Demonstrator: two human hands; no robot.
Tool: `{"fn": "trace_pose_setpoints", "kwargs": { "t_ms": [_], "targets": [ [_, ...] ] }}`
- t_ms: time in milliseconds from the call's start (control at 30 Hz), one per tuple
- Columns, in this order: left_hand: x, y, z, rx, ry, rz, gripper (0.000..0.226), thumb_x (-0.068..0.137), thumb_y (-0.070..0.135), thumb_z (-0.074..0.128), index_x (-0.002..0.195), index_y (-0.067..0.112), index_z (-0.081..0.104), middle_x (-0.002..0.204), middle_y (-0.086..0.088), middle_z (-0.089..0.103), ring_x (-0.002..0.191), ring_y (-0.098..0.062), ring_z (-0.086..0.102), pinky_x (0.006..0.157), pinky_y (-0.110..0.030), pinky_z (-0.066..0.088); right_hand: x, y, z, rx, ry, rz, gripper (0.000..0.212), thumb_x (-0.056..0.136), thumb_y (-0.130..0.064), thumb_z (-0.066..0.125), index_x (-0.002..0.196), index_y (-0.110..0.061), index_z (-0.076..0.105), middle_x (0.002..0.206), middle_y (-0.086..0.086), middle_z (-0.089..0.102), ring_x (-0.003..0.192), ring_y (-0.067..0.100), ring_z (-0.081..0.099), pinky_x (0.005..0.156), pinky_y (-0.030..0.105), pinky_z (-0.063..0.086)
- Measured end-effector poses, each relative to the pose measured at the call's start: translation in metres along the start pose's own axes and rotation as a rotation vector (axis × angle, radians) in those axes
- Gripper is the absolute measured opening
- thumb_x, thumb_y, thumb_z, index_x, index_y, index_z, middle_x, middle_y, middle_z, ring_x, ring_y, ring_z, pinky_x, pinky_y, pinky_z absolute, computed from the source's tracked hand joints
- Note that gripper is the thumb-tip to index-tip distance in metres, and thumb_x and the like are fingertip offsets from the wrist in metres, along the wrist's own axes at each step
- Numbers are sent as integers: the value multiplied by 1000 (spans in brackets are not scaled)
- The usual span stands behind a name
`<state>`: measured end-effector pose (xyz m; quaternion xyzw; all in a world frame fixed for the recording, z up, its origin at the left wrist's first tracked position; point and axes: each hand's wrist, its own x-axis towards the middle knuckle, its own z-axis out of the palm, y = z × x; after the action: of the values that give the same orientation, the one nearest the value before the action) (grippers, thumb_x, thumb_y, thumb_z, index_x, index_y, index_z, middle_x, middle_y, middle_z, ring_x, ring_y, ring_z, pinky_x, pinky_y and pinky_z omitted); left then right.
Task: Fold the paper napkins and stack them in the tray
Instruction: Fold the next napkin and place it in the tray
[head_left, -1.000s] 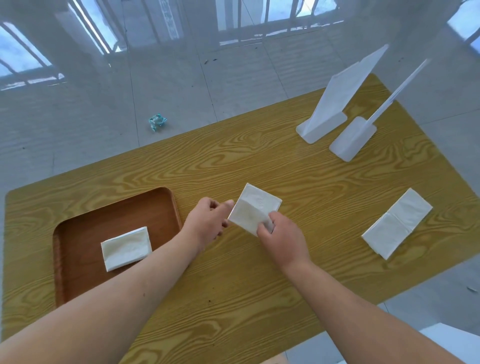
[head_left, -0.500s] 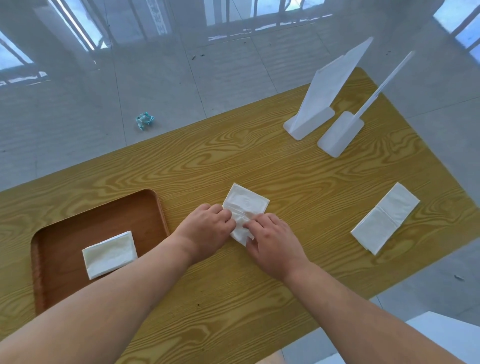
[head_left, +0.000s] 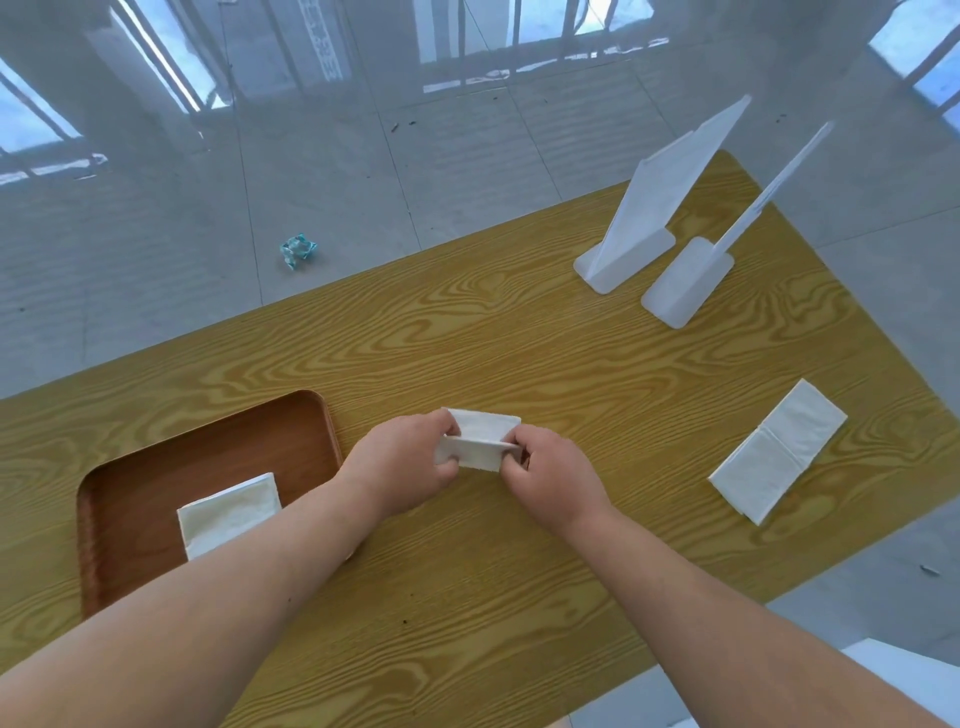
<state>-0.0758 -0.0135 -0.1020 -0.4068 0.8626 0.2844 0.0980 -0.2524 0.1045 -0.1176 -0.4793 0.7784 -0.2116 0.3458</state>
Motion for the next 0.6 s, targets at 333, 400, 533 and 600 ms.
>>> {"fn": "trace_pose_setpoints", "kwargs": {
  "t_ms": [333,400,533,600],
  "targets": [
    [9,1,16,96,194,64,58,90,54,65,138,25,52,129,1,55,121,-22,52,100,-37,48,14,8,1,-131,147,51,27,94,-33,58,118,-20,58,105,-4,62,95,18,59,79,35,48],
    [8,-1,19,233,128,172,63,90,59,62,143,27,51,135,3,52,125,-21,48,106,-39,45,11,12,6,-175,101,2,22,96,-33,58,115,-22,59,104,-5,60,96,18,57,78,31,45],
    [10,-5,23,394,90,245,49,95,57,59,134,27,60,131,3,57,121,-23,51,101,-39,44,6,17,13,-224,76,-71,19,96,-34,57,111,-25,65,97,-8,56,94,16,56,76,30,46],
    [10,-4,21,470,137,308,29,101,46,55,115,24,67,116,2,65,107,-24,58,90,-39,47,6,16,14,-207,53,-67,18,95,-33,58,109,-25,67,96,-6,58,94,17,56,79,33,48]
  ]
}}
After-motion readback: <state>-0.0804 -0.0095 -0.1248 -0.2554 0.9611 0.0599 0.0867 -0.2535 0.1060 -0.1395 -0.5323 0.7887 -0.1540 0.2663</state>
